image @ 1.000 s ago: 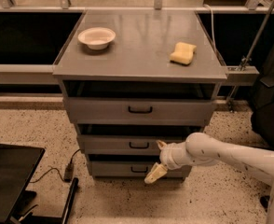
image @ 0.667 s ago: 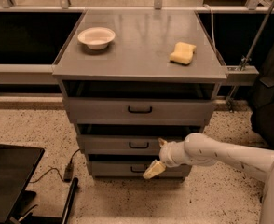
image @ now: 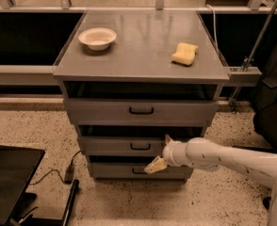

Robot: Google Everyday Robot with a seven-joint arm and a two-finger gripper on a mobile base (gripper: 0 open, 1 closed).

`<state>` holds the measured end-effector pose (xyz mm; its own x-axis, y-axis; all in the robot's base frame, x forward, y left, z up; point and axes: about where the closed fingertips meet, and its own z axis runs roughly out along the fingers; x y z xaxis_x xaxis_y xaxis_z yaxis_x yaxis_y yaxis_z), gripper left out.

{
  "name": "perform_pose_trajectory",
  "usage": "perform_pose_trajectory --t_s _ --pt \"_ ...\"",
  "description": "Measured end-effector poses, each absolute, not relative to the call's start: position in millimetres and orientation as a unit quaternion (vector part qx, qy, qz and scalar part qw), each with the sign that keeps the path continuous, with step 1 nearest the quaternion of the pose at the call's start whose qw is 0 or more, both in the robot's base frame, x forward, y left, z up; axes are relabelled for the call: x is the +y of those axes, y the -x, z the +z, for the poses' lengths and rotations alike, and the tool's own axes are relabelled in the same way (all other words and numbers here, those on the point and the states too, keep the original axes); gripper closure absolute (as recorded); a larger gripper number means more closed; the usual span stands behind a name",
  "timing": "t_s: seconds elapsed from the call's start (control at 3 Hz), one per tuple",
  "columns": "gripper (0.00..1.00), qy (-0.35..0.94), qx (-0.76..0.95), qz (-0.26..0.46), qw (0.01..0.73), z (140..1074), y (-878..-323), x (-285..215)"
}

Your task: Open middle drawer

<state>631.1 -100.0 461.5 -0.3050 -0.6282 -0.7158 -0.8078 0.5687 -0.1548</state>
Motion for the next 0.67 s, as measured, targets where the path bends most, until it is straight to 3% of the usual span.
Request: perform_pose_trajectory --t_s 0.67 --pt "0.00 0.513 0.760 0.120 0.380 448.7 -644.2 -80.7"
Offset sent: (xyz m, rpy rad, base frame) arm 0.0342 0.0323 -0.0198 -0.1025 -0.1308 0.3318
